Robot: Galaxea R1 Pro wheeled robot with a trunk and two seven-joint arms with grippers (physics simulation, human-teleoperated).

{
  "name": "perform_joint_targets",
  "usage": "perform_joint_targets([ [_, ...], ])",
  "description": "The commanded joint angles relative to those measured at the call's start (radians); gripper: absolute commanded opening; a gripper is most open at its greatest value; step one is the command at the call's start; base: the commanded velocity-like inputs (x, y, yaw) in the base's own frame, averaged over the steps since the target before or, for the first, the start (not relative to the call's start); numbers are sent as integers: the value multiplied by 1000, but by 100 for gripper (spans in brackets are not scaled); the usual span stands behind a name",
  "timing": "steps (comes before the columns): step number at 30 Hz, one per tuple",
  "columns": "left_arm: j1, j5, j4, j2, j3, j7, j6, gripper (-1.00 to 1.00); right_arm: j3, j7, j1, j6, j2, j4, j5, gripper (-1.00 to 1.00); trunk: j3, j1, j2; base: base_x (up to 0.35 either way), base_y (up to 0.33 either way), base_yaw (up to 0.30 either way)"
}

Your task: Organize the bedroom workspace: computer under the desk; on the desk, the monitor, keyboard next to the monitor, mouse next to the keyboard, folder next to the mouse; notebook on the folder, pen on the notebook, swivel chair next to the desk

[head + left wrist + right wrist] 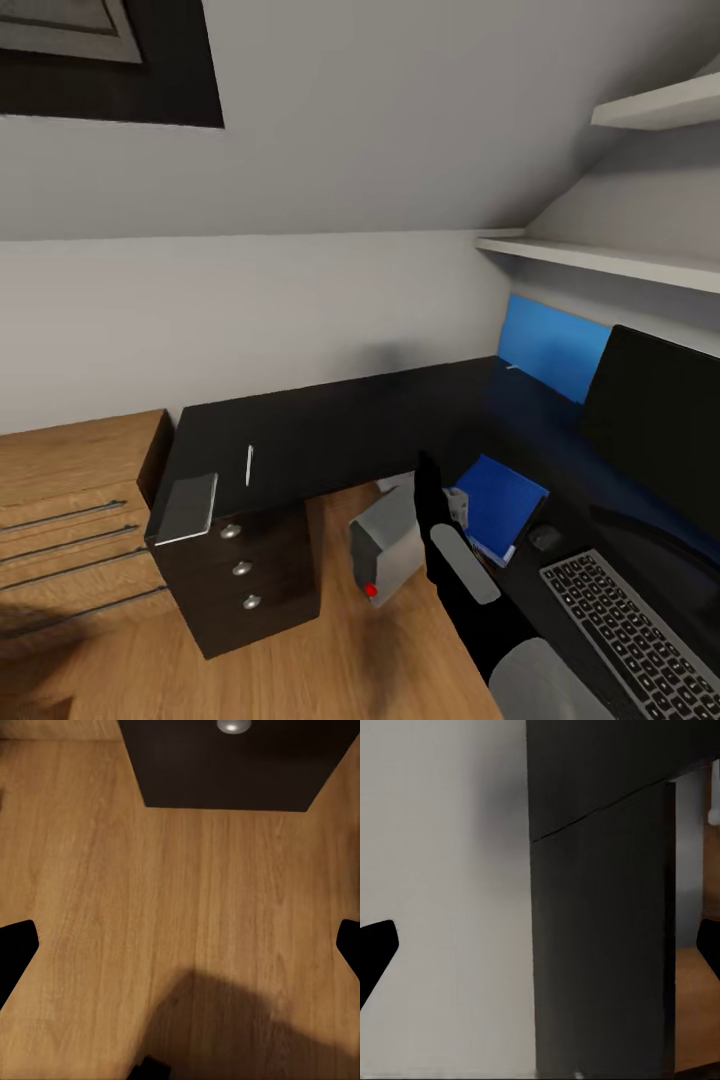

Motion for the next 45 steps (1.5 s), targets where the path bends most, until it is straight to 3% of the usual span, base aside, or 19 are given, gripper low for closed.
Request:
perform_joint_targets([
  [1,-1,10,1,1,-9,7,-5,100,7,-3,-1,-7,2,2,-6,100,0,0,-1,0,0,200],
  [3,-1,10,1,1,-9,6,-5,100,20,-1,-1,-8,8,15,-5,100,2,0,-1,0,0,200],
  [7,-1,10,2,1,-10,6,-5,100,85,3,0,-11,14,52,15,100,7,0,-1,0,0,202],
  [11,-1,10,8,2,-10,6,-4,100,187,4,2,-52,18,98,73,100,11,0,-1,0,0,209],
  [19,-1,8,39,1,-10,6,-5,100,339,5,10,-151,17,167,177,100,20,0,-1,0,0,214],
  [20,-1,8,42,0,-10,6,-5,100,373,5,19,-162,17,173,192,100,21,0,-1,0,0,215],
  [26,-1,8,45,3,-8,6,-5,100,469,5,84,-177,14,204,216,100,26,0,-1,0,0,215],
  [30,-1,8,45,4,-7,6,-6,100,495,5,106,-180,16,282,220,100,30,0,-1,0,0,216],
  [34,-1,10,46,5,-5,7,-6,100,512,5,118,-180,30,436,221,100,32,0,-1,0,0,227],
  [38,-1,9,46,5,-4,6,-7,100,517,5,121,-180,47,552,221,100,33,0,-1,0,0,227],
  [40,-1,9,46,5,-4,7,-7,100,518,4,123,-176,47,660,221,100,33,0,-1,0,0,175],
  [45,-1,8,46,5,-4,8,-7,100,515,2,123,-176,47,759,220,100,33,0,-1,0,0,184],
])
